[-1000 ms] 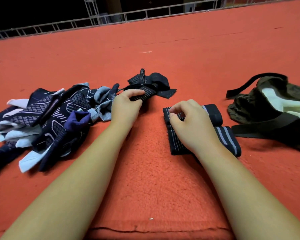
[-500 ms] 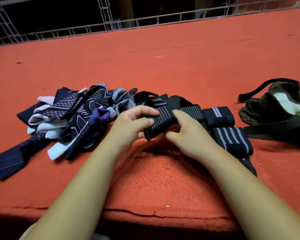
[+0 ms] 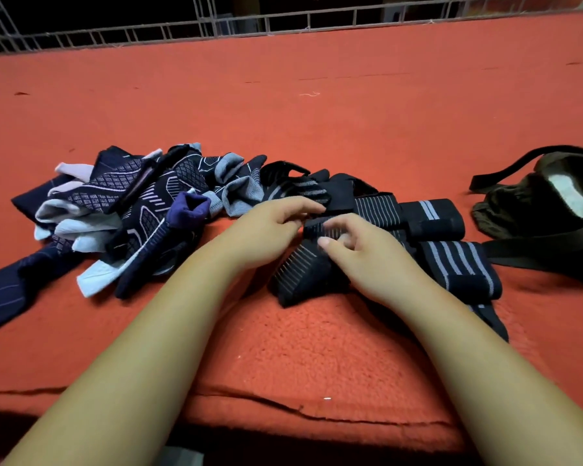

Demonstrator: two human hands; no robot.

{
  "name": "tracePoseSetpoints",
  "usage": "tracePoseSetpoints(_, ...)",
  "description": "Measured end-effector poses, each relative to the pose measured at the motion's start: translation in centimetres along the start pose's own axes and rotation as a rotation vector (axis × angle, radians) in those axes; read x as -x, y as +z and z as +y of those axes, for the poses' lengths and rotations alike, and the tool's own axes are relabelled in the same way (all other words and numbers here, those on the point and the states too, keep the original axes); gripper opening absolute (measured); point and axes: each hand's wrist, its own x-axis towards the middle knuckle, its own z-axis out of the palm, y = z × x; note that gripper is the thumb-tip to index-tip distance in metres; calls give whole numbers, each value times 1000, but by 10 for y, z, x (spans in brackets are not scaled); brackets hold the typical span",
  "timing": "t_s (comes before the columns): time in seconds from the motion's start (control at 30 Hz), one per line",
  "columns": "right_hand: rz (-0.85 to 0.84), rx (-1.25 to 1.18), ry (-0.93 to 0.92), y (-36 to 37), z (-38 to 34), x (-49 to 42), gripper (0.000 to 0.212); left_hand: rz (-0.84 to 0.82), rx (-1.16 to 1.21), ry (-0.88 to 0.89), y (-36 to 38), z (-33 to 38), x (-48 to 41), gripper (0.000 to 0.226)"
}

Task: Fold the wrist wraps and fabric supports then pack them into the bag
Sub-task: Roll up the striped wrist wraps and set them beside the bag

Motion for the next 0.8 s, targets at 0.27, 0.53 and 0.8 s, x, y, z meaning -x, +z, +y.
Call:
tracePoseSetpoints(0.27,99,17,176,-2,9,-10,50,-107,-233,47,10,-6,-53,63)
tracePoseSetpoints(0.53,41,67,98,-1,-4,0,40,-22,-119,-7,12,5,-41,42)
tracePoseSetpoints(0.8,-44,156,32,-5,-8,4,34,-185,-301,-203,4,0,7,36)
